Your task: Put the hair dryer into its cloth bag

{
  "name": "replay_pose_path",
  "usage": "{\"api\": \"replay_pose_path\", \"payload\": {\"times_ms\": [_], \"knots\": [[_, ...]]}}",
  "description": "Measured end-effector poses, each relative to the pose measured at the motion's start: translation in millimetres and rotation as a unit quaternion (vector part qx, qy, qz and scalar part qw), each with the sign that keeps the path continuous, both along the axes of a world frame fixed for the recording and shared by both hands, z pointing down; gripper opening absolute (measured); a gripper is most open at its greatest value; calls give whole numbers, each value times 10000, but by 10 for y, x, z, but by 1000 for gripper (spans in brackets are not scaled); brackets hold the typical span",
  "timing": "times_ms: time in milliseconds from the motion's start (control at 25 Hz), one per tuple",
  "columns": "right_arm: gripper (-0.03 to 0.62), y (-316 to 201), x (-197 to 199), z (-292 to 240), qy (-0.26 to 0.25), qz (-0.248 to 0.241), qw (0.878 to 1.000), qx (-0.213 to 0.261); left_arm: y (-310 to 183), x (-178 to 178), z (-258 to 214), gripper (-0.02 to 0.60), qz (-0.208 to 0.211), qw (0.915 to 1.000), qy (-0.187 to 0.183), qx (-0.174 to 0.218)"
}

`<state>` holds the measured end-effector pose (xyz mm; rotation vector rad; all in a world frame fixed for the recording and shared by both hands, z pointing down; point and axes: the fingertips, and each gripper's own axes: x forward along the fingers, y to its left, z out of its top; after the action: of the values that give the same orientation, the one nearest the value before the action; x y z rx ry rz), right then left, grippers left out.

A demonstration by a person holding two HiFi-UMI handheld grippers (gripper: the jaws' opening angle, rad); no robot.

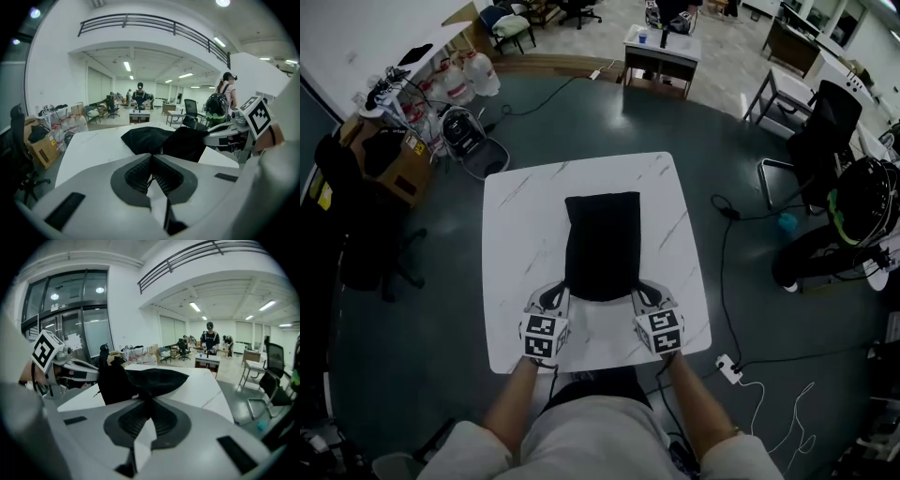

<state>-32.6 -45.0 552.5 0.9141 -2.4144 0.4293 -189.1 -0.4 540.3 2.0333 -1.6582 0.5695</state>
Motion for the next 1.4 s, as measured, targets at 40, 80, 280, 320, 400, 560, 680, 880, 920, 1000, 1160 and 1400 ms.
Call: {"api": "replay_pose_path", "payload": {"times_ms": [40,80,280,320,400,560,680,880,920,1000,1160,1400], "knots": [[23,58,7,53,90,17,10000,-23,38,14,43,14,45,10000,0,-24],[23,114,21,111,178,40,9998,-50,81,30,87,14,79,10000,1,-55],[25,300,117,355,475,216,9986,-96,290,68,312,14,157,9997,-109,-162],[25,320,135,401,517,256,9983,-111,323,78,359,14,203,9995,-172,-184],[25,362,164,500,593,303,9976,-167,368,98,421,14,251,9991,-260,-201],[54,514,276,615,738,391,9962,-228,440,149,547,15,214,9992,-104,-332],[126,685,371,547,760,535,9956,-149,532,177,529,24,287,9991,-122,-295],[126,920,451,338,534,913,9944,-32,854,249,494,58,401,9984,-53,-393],[126,956,441,262,448,988,9941,23,923,260,461,58,350,9987,16,-365],[123,1022,391,96,239,1093,9936,160,1033,272,354,57,192,9994,193,-209],[78,1157,207,-306,-133,1100,9923,550,1147,339,-10,25,88,9985,434,326],[20,1405,-69,-957,-654,1026,9855,1184,1235,416,-676,9,-52,9916,577,1159]]}}
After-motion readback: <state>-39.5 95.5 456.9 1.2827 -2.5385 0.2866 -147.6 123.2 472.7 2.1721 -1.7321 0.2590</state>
